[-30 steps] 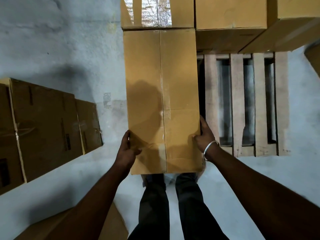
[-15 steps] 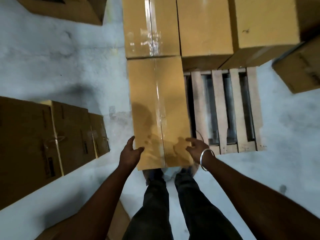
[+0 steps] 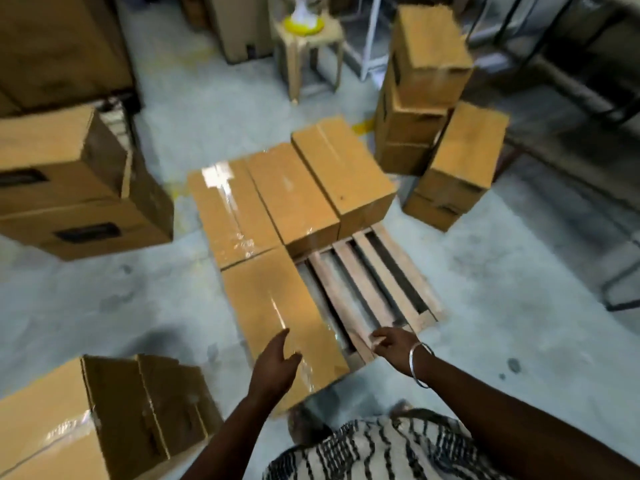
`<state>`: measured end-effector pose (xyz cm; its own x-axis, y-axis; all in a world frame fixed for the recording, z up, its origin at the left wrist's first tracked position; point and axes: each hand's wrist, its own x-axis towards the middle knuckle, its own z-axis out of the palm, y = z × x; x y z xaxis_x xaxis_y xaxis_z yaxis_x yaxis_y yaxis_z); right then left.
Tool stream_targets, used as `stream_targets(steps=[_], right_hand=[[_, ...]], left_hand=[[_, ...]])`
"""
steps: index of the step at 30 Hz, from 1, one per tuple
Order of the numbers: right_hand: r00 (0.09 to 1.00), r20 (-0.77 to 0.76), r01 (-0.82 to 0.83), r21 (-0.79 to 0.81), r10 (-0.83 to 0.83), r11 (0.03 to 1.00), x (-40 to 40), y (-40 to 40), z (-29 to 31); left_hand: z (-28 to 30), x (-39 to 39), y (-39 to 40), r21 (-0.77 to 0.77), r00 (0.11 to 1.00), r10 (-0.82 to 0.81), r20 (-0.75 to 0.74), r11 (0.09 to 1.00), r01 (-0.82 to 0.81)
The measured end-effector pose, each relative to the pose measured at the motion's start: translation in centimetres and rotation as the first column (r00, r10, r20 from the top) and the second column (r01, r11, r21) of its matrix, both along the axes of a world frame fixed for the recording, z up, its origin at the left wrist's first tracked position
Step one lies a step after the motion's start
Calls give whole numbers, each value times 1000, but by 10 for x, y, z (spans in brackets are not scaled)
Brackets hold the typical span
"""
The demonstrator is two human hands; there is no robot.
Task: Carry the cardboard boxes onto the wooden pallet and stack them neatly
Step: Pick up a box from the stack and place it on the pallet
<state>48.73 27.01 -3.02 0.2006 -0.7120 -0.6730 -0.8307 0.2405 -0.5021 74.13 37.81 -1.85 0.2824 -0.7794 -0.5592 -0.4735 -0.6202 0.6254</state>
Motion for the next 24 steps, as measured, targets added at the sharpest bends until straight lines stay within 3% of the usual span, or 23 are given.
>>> stream_targets(steps=[4,11,24], right_hand=[[995,-16,95,-14,-95,995,-54,-13,15],[947,56,318,-33,-316,948,-171,-27,20],[833,204,535,-68,-513,842,-435,-87,42]], left_hand=[[17,-32,-20,-8,987,-141,73,990,142],[32,-124,-68,-6,957,-247,151,968,250],[63,-393,-177,-7,902,-399,164,914,406]])
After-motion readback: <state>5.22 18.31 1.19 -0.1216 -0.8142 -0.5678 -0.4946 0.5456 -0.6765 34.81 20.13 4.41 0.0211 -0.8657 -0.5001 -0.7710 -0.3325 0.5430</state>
